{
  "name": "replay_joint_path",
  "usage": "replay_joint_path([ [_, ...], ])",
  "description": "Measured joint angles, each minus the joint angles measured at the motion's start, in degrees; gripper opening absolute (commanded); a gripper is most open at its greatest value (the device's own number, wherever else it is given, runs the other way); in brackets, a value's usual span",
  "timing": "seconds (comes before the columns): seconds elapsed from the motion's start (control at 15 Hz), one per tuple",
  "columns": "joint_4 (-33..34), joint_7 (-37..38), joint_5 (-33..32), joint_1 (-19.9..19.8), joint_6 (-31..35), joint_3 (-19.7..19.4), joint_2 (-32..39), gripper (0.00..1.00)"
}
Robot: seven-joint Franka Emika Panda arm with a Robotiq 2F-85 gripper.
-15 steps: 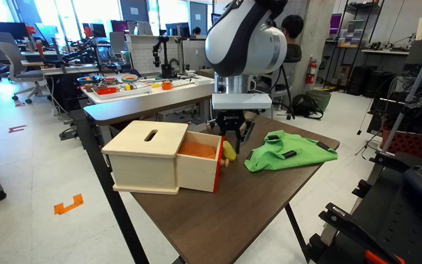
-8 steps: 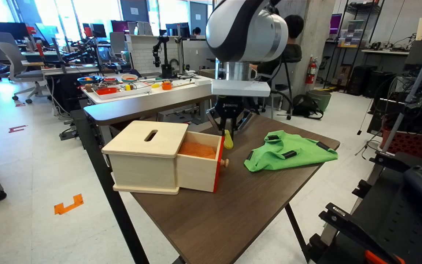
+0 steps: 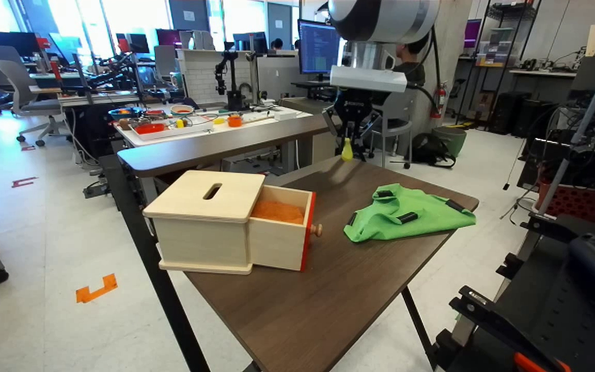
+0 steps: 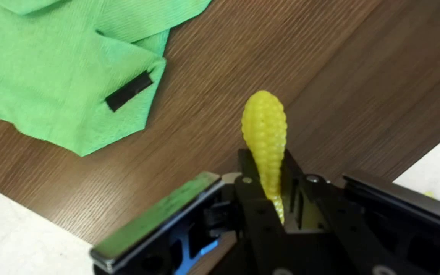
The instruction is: Move the yellow object to the right
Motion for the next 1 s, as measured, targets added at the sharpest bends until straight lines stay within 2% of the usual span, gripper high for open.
replay_joint_path([
  [0.33, 0.87, -0.03, 0.61, -5.28, -0.01, -0.56, 2.98, 0.05],
  [0.67, 6.52, -0.14, 1.85, -8.37, -0.04, -0.54, 10.46, 0.05],
  [0.73, 8.02, -0.14, 2.19, -8.66, -0.08, -0.54, 11.98, 0.42],
  [0.87, 10.99, -0.14, 2.38, -8.98, -0.89, -0.54, 13.89, 0.50],
  [1.0, 13.42, -0.14, 2.40, -9.09, -1.83, -0.53, 15.47, 0.65],
])
